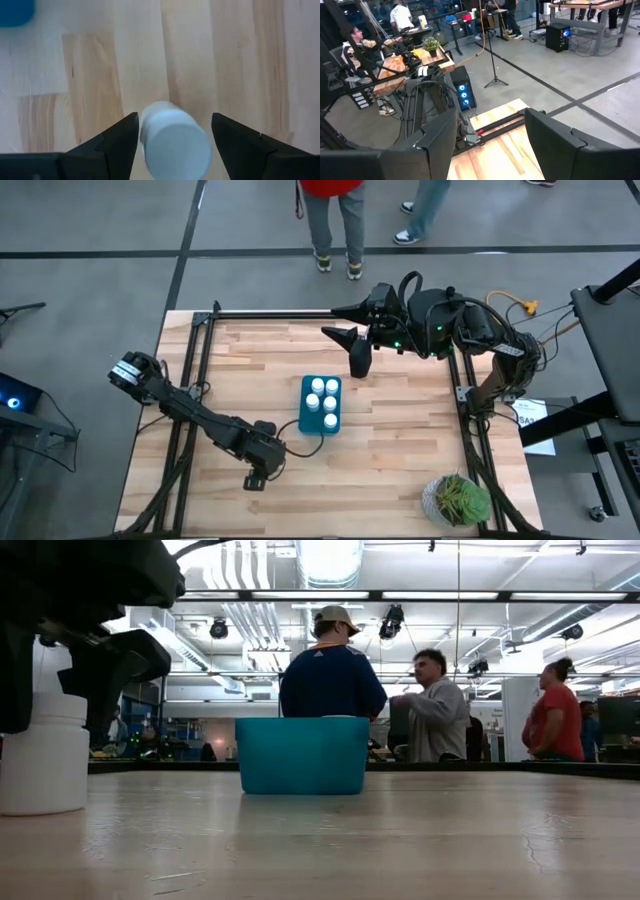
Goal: Pick and place pill bottles into a basket
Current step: Put the white medicine bottle into the container, then return to Home Position
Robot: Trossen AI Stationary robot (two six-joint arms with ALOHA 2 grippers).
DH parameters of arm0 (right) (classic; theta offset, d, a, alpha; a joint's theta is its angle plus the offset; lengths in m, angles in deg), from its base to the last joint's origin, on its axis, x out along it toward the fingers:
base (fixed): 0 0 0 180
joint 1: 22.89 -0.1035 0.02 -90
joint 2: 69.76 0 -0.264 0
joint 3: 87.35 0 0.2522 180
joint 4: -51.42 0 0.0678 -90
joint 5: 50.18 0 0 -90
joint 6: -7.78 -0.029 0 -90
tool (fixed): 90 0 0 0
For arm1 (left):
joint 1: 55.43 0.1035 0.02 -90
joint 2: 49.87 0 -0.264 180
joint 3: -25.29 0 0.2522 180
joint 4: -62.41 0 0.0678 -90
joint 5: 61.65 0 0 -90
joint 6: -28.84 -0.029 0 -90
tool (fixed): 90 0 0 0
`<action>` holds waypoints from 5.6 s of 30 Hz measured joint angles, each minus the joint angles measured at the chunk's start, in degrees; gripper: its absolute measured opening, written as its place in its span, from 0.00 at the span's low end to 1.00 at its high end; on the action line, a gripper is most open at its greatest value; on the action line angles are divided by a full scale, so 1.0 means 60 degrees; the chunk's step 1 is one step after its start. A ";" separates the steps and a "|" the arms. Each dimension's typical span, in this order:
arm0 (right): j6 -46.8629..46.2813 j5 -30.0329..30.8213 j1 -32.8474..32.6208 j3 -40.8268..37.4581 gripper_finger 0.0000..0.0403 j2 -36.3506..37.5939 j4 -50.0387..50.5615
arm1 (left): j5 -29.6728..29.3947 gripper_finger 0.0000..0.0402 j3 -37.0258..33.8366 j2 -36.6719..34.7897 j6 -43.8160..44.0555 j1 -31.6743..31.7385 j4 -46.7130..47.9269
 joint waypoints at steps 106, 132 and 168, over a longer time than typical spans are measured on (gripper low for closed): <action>0.0922 0.0062 0.0029 0.0142 0.56 0.0091 -0.0390 | -0.1261 0.36 0.2949 0.2414 -0.2526 0.3687 -0.0021; 0.1177 0.0095 0.0112 0.0142 0.56 0.0091 -0.0255 | -0.1079 0.54 0.2671 0.1591 -0.2304 0.3697 -0.0091; 0.0981 -0.0058 0.0189 -0.0575 0.45 0.2785 0.0364 | -0.2183 0.06 0.2649 -0.7159 -0.2271 0.3668 -0.0334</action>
